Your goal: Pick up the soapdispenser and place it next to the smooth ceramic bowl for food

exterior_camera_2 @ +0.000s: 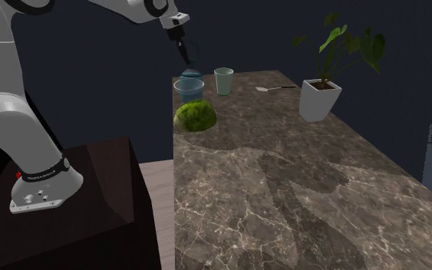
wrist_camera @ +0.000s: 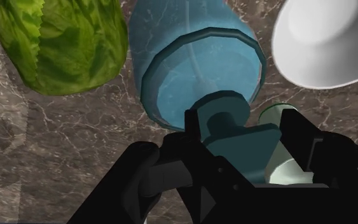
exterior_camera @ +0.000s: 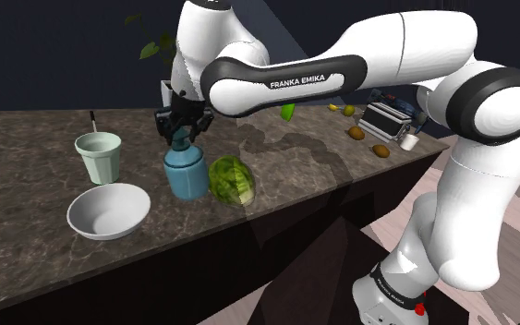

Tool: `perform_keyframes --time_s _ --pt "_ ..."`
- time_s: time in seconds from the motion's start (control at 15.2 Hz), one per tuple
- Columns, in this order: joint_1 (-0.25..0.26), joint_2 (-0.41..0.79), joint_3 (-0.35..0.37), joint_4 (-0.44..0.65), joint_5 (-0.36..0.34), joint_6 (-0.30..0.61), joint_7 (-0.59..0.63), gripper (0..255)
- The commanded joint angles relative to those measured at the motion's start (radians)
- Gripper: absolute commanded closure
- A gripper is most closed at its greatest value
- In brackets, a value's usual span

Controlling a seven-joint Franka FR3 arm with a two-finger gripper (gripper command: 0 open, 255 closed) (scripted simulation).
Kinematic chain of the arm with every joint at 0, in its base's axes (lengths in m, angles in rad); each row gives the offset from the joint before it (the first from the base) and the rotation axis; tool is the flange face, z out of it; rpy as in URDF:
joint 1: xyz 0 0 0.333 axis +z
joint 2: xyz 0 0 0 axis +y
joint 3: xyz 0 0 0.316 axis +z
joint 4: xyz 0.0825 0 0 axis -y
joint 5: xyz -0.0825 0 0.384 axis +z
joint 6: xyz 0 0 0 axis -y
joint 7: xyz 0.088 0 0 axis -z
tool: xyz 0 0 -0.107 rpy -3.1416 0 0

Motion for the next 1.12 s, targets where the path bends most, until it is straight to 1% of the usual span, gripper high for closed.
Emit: perform_keyframes --time_s 0.0,0.4,0.92,0.99,1.06 --pt "0.001 0.006 -0.001 -0.016 -0.005 0.024 0.007 255" --pt "0.001 0.032 -0.006 -0.072 -0.022 0.104 0.031 255" --pt "0.001 0.032 -0.006 -0.072 -0.022 0.104 0.031 255" --pt "0.001 0.032 -0.006 -0.073 -0.022 0.104 0.031 0" --pt "0.001 0.033 -0.006 -0.072 -0.022 0.104 0.031 0"
